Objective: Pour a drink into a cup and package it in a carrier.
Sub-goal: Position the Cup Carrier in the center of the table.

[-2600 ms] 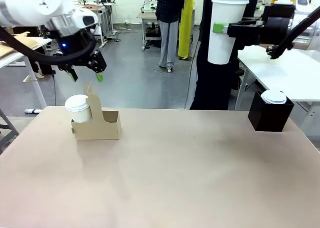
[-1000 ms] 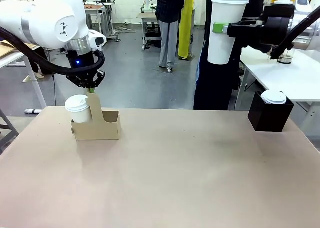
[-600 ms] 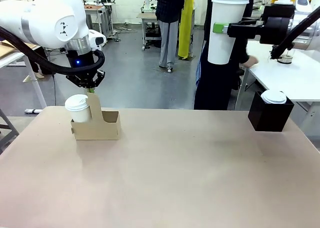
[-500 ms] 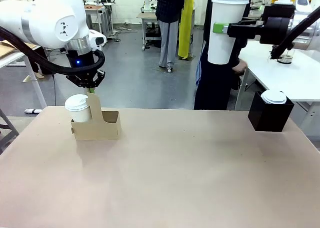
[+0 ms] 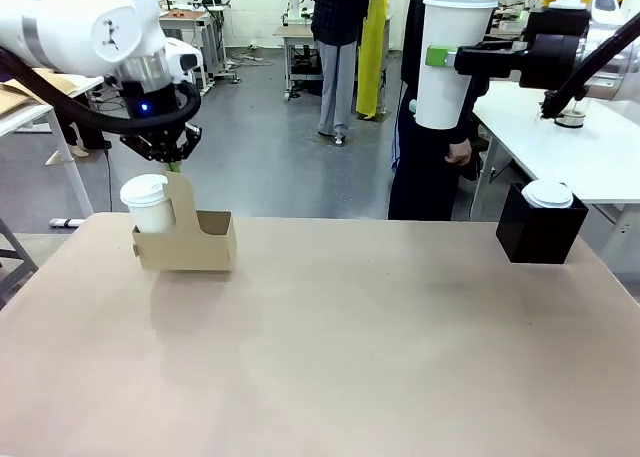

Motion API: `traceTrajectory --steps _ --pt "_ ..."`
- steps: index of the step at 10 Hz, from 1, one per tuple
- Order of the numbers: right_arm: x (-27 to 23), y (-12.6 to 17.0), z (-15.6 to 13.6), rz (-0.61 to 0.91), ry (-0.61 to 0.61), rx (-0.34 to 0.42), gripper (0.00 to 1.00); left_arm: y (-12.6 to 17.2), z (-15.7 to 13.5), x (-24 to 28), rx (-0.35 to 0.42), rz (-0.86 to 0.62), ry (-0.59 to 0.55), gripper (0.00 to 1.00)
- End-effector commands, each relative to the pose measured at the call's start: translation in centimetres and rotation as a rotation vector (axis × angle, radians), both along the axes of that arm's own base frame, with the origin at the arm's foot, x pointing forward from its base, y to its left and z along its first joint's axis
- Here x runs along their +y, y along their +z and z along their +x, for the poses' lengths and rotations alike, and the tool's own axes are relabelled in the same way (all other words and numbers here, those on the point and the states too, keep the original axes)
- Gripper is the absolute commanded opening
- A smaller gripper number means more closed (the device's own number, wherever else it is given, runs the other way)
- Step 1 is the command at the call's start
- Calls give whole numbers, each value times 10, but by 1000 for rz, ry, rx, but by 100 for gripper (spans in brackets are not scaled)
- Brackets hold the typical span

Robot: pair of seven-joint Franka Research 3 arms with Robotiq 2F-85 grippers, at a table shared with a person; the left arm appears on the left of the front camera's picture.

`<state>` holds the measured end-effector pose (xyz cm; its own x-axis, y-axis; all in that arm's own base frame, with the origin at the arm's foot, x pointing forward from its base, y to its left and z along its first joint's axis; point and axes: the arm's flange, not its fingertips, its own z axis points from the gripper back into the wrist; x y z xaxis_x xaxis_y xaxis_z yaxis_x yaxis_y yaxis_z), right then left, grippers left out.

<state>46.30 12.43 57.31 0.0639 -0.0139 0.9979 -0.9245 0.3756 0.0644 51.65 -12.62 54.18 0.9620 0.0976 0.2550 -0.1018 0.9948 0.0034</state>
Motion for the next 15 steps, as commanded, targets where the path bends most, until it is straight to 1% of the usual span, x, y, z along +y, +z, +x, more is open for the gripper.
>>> traceTrajectory --steps 1,2,3,4,5,6,7,8,9,11,12,15 --pt "1 4 -1 -6 -6 -17 81 29 -31 -18 -32 -3 43 2" --pt "1 4 -1 -6 -6 -17 81 46 -55 -44 -20 -32 50 2" --pt "1 4 -1 -6 -6 -17 81 55 -78 -73 -10 -41 53 2" --pt "1 4 -1 -6 -6 -17 81 59 -101 -104 -23 -61 45 2" --pt "1 4 -1 -6 -6 -17 81 56 -119 -131 -8 -66 36 2" --pt "1 4 -1 -6 -6 -17 81 45 -136 -162 10 -75 19 2" --pt "1 4 -1 -6 -6 -17 81 33 -147 -186 12 -76 -7 2" --pt "1 4 -1 -6 -6 -17 81 22 -154 -204 6 -97 -25 2" --pt "1 4 -1 -6 -6 -17 81 12 -160 -218 21 -100 -44 2" --pt "1 4 -1 -6 -6 -17 81 -6 -173 -244 7 -74 -54 2" --pt "1 4 -1 -6 -6 -17 81 -18 -178 -255 18 -65 -63 2" --pt "1 4 -1 -6 -6 -17 81 -47 -190 -276 -37 -4 -41 2"
